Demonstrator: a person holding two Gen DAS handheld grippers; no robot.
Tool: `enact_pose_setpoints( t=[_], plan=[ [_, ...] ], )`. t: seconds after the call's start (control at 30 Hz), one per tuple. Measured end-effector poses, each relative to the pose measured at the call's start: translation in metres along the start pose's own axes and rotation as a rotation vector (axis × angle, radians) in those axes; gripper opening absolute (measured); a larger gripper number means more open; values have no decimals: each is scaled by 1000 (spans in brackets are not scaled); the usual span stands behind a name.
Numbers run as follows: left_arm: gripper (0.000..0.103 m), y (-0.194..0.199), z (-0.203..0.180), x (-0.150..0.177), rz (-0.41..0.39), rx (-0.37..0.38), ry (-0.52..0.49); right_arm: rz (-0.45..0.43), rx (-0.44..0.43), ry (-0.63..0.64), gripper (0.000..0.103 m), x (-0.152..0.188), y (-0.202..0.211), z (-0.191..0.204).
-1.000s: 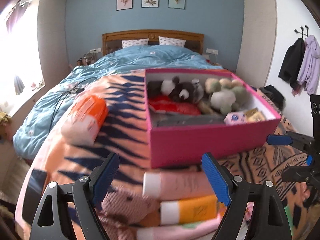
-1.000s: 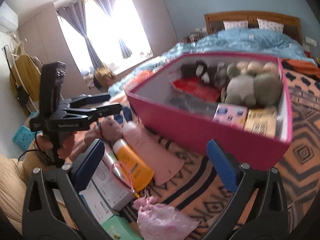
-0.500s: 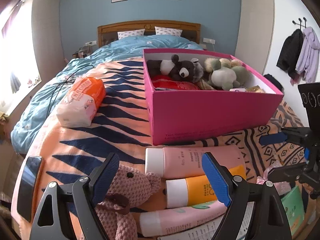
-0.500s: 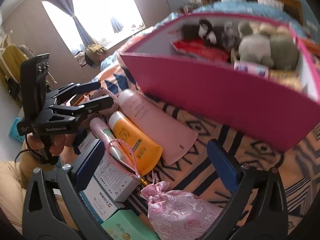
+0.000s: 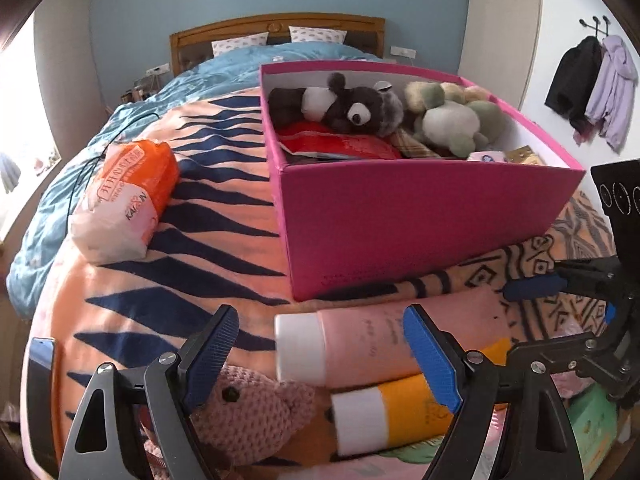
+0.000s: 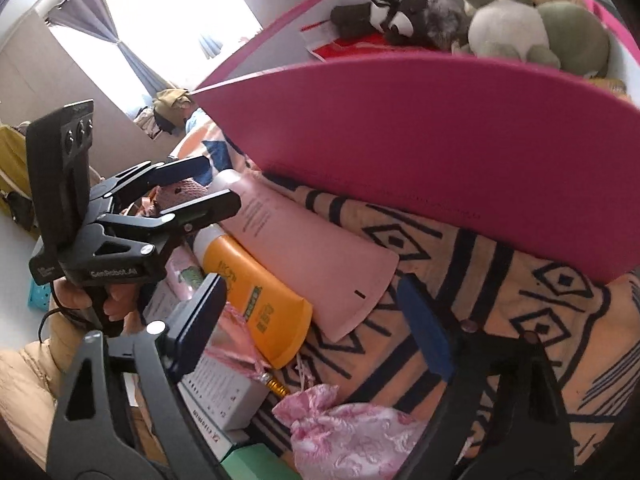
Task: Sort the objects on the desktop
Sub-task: 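Reach the left gripper to the pink lotion tube and grasp it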
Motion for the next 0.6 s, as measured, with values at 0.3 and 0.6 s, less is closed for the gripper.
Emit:
enact_pose_setpoints(
  t=[0.3, 0.6],
  plan=[
    [85, -1, -4, -1, 11, 81, -26, -28, -19, -67, 77, 1, 2, -9],
    [81, 0, -4, -1, 36, 155, -20, -42, -43, -96, 77, 12, 10, -8]
  ],
)
Point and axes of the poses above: each gripper's, at about its wrist camera, not at the fingertips, and y roughly against the way its jaws point, z to its left, x to its underside, the point moved 4 cm from there along -y, roughly the way its jaws point, and after that the axes turned 8 degrees about -y, right-handed, at the moved point
